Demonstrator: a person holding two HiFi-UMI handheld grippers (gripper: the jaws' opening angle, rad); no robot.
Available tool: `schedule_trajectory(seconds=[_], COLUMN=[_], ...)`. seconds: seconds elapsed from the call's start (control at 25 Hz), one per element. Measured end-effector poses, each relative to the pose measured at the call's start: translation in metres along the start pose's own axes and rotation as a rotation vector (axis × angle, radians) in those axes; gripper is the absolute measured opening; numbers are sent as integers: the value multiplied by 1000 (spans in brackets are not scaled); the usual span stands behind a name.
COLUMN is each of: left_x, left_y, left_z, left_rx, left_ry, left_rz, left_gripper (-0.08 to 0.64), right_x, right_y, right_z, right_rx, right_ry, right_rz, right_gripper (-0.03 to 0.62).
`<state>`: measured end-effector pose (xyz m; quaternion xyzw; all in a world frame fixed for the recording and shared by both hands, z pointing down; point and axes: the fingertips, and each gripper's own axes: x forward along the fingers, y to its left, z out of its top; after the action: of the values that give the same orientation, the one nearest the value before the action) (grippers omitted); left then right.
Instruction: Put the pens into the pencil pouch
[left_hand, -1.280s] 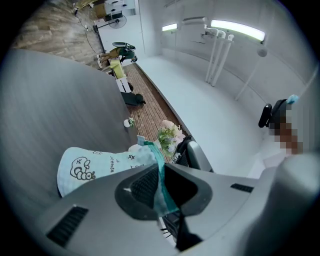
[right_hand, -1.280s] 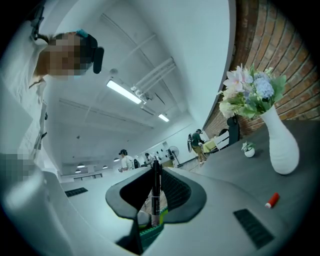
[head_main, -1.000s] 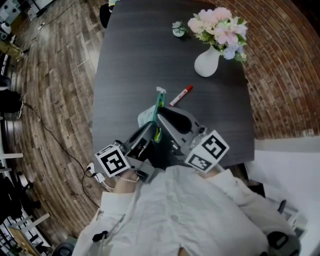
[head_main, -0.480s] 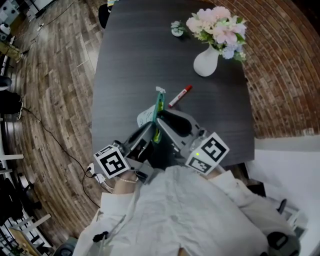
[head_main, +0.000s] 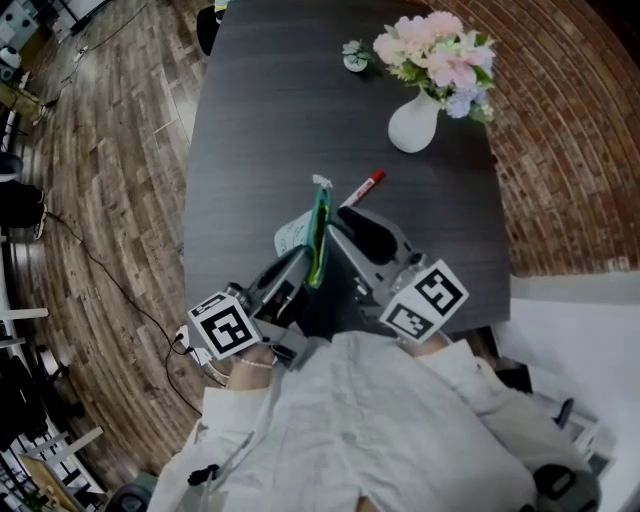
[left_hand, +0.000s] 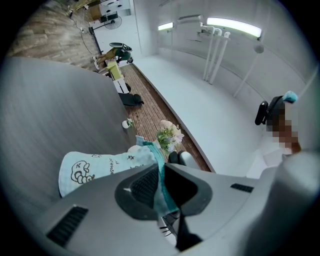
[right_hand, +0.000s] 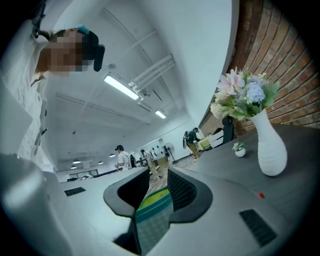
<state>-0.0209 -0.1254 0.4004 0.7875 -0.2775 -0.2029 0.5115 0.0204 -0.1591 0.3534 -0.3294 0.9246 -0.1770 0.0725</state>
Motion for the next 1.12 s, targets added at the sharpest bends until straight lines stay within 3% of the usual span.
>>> schedule_trajectory(seconds=[0.2, 0.44, 0.6, 0.96, 1.12], left_x=[0, 1, 2, 3, 3], left_y=[1, 1, 2, 4, 4], left_z=[0, -3, -3, -6, -7], left_rx=[-4, -13, -17, -21, -30], left_ry=[3, 15, 24, 42, 39], left_rz=[5, 0, -4, -6, -10], left_gripper=[40, 40, 40, 40, 40], right_x=[-5, 1, 4, -4, -1], right_y=[-57, -141, -179, -243, -258], right_z=[-9, -81, -97, -116, -113], right_rx=[60, 72, 57, 46, 25], right_ry=[40, 333, 433, 534, 556], right_rz=[-156, -334, -427, -622, -656], right_gripper=[92, 92, 95, 119, 137])
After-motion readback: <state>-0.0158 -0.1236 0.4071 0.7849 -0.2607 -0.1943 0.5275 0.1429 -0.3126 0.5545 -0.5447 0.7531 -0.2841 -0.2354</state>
